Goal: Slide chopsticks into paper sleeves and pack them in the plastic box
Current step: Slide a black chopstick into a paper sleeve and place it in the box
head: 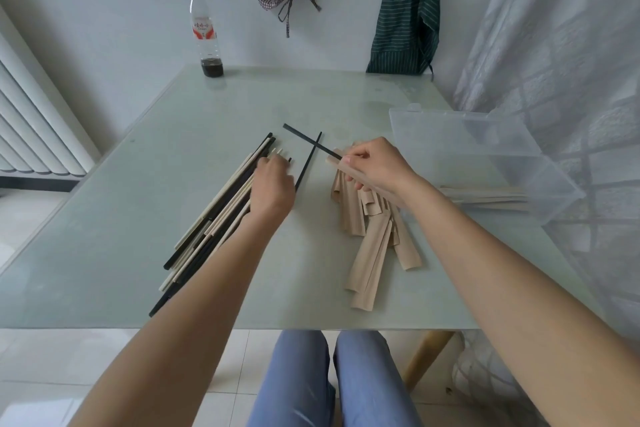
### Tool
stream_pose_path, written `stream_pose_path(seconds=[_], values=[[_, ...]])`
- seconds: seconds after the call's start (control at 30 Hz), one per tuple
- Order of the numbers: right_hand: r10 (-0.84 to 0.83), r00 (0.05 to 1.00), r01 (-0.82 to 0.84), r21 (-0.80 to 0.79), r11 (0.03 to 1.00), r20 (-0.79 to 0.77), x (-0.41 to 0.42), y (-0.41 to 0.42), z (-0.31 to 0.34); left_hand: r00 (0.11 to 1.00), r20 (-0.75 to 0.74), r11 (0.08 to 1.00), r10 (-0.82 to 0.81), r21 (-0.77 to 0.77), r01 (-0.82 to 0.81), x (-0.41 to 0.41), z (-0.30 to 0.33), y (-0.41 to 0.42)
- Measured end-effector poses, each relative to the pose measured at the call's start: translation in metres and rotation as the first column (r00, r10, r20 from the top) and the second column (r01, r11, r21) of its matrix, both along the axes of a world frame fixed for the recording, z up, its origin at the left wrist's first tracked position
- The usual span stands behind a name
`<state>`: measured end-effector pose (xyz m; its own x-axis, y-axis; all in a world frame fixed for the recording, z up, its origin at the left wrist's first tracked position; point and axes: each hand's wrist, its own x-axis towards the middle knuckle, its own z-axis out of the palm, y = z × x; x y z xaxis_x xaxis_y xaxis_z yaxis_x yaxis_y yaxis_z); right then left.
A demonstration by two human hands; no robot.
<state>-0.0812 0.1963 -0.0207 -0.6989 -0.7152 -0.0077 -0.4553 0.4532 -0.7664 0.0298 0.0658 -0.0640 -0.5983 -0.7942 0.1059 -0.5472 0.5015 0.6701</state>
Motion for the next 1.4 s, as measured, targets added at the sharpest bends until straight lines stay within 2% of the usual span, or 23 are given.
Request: stream_pose_path(seconds=[0.07,0.17,0.27,0.4,0.5,0.6,0.67,0.8,0.9,1.0,1.07,1.2,1.3,1.4], values=[[0.006,0.998,-0.004,-0.031,0.999,0.056,-0.002,-0.004,-0.001,0.986,0.143,0.996,-0.084,-0.011,0.086,-0.015,-0.001,0.004],[0.023,0.997,-0.02,-0.041,0.999,0.067,-0.003,-0.008,-0.003,0.946,0.312,0.993,-0.083,-0.053,0.105,-0.028,-0.005,0.012],[0.019,0.997,-0.015,-0.053,0.998,0.073,-0.006,-0.006,-0.004,0.925,0.373,0.989,-0.067,-0.101,0.112,-0.03,-0.004,0.013],[-0.029,0.987,0.043,-0.086,0.995,0.16,-0.004,-0.002,-0.004,0.928,0.356,0.994,-0.11,0.032,0.105,-0.021,0.003,0.009],[-0.068,0.978,0.087,-0.088,0.992,0.196,0.0,0.0,-0.004,0.947,0.284,0.98,-0.147,0.169,0.101,-0.009,0.006,0.011],[-0.112,0.97,0.135,-0.095,0.986,0.214,0.007,0.002,-0.002,0.966,0.234,0.956,-0.106,0.291,0.035,0.005,0.003,0.014],[-0.12,0.971,0.142,-0.097,0.985,0.207,0.01,0.003,0.0,0.988,0.142,0.955,-0.061,0.297,0.016,0.013,0.002,0.018],[-0.17,0.966,0.192,-0.102,0.976,0.195,0.017,0.009,0.002,0.998,-0.061,0.982,-0.001,0.189,0.013,0.027,0.002,0.021],[-0.235,0.958,0.257,-0.126,0.958,0.166,0.019,0.015,0.004,0.98,-0.181,0.988,-0.084,0.109,0.105,0.037,0.005,0.019],[-0.244,0.963,0.257,-0.117,0.959,0.117,0.02,0.022,0.005,0.963,-0.165,0.977,-0.212,-0.061,0.205,0.045,0.009,0.02],[-0.232,0.968,0.242,-0.103,0.965,0.099,0.022,0.024,0.004,0.967,-0.156,0.975,-0.201,-0.126,0.182,0.048,0.013,0.023],[-0.194,0.98,0.197,-0.055,0.979,0.054,0.025,0.029,0.003,0.988,-0.004,0.959,-0.155,-0.241,0.149,0.05,0.016,0.028],[-0.155,0.986,0.157,0.029,0.987,-0.069,0.023,0.033,0.004,0.99,0.018,0.931,-0.137,-0.338,0.135,0.049,0.018,0.03],[-0.159,0.982,0.164,0.047,0.985,-0.099,0.02,0.033,0.002,0.993,0.036,0.906,-0.115,-0.406,0.12,0.05,0.02,0.027]])
